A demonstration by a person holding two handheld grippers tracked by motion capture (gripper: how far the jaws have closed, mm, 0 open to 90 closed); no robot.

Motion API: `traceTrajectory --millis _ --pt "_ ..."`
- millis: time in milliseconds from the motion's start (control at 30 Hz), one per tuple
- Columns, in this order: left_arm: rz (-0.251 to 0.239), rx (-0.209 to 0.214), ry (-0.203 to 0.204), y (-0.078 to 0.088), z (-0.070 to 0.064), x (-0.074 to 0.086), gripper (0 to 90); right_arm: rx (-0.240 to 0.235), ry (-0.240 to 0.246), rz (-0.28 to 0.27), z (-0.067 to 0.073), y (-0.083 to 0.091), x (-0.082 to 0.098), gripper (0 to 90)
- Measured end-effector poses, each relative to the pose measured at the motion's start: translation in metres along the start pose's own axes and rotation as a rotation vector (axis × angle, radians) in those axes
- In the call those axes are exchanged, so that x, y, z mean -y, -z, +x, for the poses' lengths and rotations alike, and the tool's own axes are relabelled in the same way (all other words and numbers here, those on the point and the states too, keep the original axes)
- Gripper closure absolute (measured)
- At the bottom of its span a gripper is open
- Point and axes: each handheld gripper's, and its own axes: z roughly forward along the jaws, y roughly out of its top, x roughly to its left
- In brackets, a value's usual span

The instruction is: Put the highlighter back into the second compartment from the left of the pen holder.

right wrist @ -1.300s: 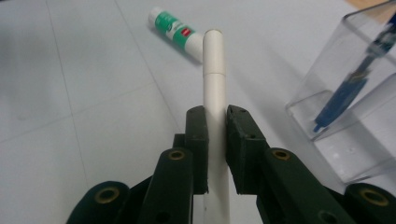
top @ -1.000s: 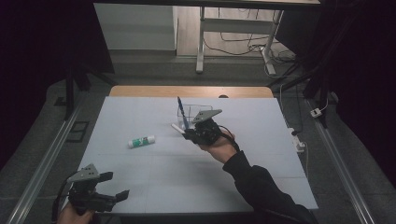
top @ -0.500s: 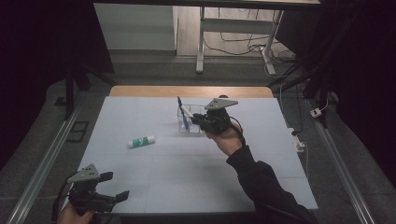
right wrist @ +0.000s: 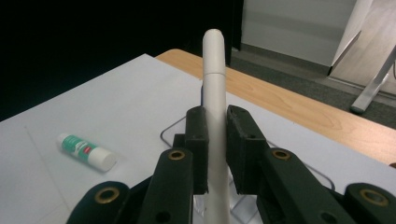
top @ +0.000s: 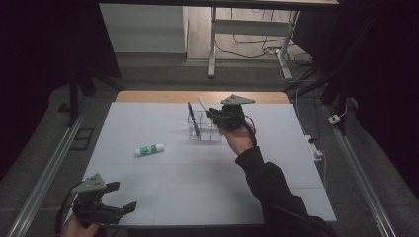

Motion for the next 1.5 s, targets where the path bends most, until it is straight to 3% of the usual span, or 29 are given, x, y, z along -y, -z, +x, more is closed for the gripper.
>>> traceTrajectory --millis 367,667,1500 --pt "0.0 0.001 0.001 0.0 0.0 0.0 1.2 0.033 0.0 -0.027 -0.005 -0.018 -0.011 79.3" --pt "-0.003 0.004 0.003 0.0 0.001 0.0 1.2 0.071 -0.019 -0.037 -0.014 -0.035 -0.008 79.3" --pt "-0.006 0.005 0.004 0.001 0.001 0.001 1.2 0.091 -0.013 -0.042 -0.011 -0.073 0.001 79.2"
